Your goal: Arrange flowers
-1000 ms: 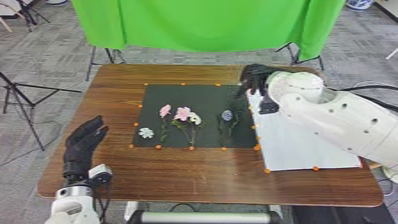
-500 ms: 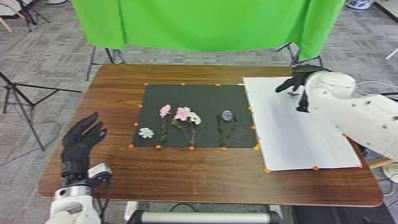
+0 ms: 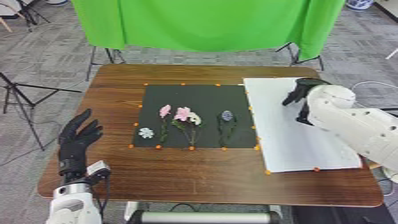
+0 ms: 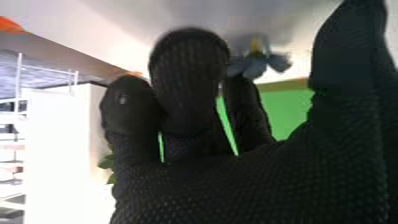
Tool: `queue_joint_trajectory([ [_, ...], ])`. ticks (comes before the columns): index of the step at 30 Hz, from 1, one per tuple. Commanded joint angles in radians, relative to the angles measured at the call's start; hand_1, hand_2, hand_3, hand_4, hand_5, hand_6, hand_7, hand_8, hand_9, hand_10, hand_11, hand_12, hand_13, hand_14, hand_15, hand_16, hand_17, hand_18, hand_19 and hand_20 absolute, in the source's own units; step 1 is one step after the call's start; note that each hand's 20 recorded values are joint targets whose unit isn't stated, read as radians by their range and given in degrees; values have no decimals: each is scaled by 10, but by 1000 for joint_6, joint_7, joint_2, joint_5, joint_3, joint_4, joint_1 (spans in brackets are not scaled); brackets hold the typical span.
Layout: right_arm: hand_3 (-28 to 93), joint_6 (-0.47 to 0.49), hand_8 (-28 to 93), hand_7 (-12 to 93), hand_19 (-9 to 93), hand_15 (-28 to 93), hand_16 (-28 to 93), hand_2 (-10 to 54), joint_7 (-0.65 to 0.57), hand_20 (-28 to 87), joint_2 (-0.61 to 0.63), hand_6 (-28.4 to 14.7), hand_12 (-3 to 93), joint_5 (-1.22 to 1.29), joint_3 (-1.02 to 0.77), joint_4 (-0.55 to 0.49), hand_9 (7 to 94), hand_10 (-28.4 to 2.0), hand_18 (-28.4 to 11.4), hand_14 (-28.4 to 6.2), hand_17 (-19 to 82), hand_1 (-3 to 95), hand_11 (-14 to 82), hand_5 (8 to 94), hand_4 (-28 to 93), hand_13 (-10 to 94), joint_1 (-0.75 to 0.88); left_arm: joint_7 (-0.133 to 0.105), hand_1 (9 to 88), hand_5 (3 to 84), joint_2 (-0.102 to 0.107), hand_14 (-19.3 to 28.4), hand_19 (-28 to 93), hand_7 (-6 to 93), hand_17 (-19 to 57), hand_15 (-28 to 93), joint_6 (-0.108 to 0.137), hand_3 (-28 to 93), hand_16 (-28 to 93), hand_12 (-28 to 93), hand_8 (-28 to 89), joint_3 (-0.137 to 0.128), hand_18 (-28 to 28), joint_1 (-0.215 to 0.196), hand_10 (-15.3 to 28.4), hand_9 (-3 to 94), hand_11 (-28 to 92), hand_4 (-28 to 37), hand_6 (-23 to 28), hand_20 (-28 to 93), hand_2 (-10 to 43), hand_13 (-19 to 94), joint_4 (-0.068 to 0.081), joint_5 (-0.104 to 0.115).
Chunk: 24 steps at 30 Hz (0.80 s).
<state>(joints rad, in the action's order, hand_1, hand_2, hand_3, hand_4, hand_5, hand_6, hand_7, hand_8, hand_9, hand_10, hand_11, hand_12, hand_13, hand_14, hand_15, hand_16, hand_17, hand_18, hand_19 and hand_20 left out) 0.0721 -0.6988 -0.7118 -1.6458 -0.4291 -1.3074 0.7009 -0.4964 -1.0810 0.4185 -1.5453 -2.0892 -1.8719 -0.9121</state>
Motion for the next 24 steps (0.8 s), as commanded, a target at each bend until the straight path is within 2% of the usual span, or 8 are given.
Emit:
queue_joint_trajectory([
  [1, 646, -244, -62, 185, 932, 593, 243, -92, 26, 481, 9, 32, 123, 8, 73, -15, 699, -129, -149, -29, 637, 496, 98, 613, -212, 915, 67, 4, 599, 388, -46, 103, 191, 299, 230, 217, -3, 687, -15, 110, -147, 42, 102, -28, 74, 210, 226, -84, -25, 331, -66, 312, 24, 14],
  [5, 604, -352, 25, 207, 932, 603, 250, -83, 50, 510, 15, 17, 213, -7, 110, -23, 824, -110, -142, -18, 664, 587, 75, 746, -215, 936, 69, 2, 583, 393, -46, 105, 191, 297, 223, 220, -1, 692, -18, 106, -148, 44, 102, -29, 73, 214, 233, -85, -24, 327, -72, 311, 22, 21],
  [8, 605, -425, 30, 211, 932, 614, 250, -87, 65, 520, 25, 14, 234, -10, 93, -42, 850, -109, -143, -16, 668, 602, 71, 768, -220, 937, 84, 3, 573, 395, -44, 106, 192, 294, 219, 223, -6, 695, -19, 102, -146, 48, 102, -25, 76, 220, 233, -87, -23, 321, -74, 312, 25, 23],
  [11, 609, -463, 31, 210, 932, 621, 248, -91, 69, 531, 53, 15, 245, -20, -4, -114, 861, -109, -142, -15, 672, 607, 62, 777, -220, 937, 140, 10, 561, 397, -44, 109, 195, 291, 214, 224, -16, 697, -20, 101, -145, 45, 103, -22, 76, 222, 235, -86, -22, 318, -76, 314, 26, 17],
  [12, 612, -462, 32, 210, 932, 623, 248, -92, 67, 533, 63, 15, 248, -35, -53, -151, 862, -109, -142, -14, 672, 606, 60, 778, -220, 937, 174, 15, 559, 398, -43, 109, 196, 290, 212, 226, -18, 698, -19, 100, -144, 40, 103, -27, 77, 223, 235, -87, -22, 317, -77, 315, 21, 16],
  [14, 616, -464, 32, 210, 932, 624, 246, -93, 62, 537, 87, 15, 250, -69, -160, -241, 864, -110, -143, -14, 672, 604, 59, 780, -218, 937, 255, 22, 553, 398, -44, 110, 198, 288, 209, 228, -26, 701, -19, 100, -143, 31, 103, -28, 77, 225, 236, -87, -22, 316, -80, 316, 21, 13],
  [18, 620, -450, 32, 209, 932, 625, 247, -94, 44, 541, 83, 14, 252, -197, -361, -402, 866, -112, -141, -14, 672, 600, 59, 783, -215, 937, 444, 23, 542, 398, -42, 111, 204, 284, 200, 231, -24, 703, -19, 100, -141, 34, 106, -32, 77, 230, 235, -88, -22, 312, -81, 317, 23, 17],
  [24, 625, -389, 28, 205, 932, 621, 252, -95, 19, 547, 28, 16, 250, -359, -485, -548, 838, -114, -136, -10, 670, 592, 54, 790, -210, 937, 628, 35, 532, 400, -34, 113, 208, 276, 189, 231, -32, 704, -18, 103, -137, 31, 106, -23, 78, 234, 233, -87, -21, 299, -83, 316, 23, 11],
])
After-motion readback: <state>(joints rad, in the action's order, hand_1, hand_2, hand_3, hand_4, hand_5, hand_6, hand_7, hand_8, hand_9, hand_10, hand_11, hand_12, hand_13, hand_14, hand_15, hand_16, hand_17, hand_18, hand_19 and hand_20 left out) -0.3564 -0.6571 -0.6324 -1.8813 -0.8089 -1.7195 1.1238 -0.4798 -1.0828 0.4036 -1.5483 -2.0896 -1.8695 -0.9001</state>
